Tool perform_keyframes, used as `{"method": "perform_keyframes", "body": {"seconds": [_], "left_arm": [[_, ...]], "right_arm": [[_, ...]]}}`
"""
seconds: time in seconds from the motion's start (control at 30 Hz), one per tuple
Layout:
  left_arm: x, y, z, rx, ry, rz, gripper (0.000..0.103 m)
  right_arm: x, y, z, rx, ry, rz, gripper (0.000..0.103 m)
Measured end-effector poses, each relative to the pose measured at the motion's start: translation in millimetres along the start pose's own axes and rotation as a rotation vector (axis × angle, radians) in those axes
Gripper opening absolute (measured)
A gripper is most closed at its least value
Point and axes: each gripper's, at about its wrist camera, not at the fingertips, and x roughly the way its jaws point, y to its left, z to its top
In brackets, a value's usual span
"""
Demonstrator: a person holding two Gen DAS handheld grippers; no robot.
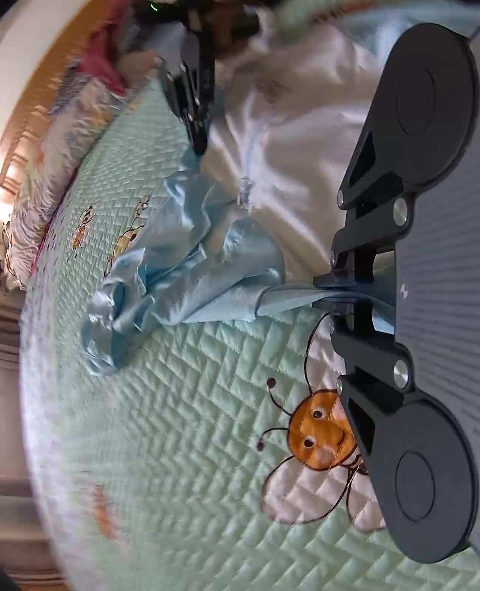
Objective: Fold clothes
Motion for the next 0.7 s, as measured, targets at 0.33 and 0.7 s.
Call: {"method": "perform_keyframes", "body": {"seconds": [0.33, 0.7], "left_arm": [[-4, -18, 106, 0.274, -0.242, 0.526, 0.001], [8, 60, 150, 0.062, -0.212, 0.791, 0.064]], "right_arm": [[11, 13, 73, -0.158, -0.122, -0.305, 0.001], [19, -36, 146, 0.081, -0.287, -0.409, 0.066]]}}
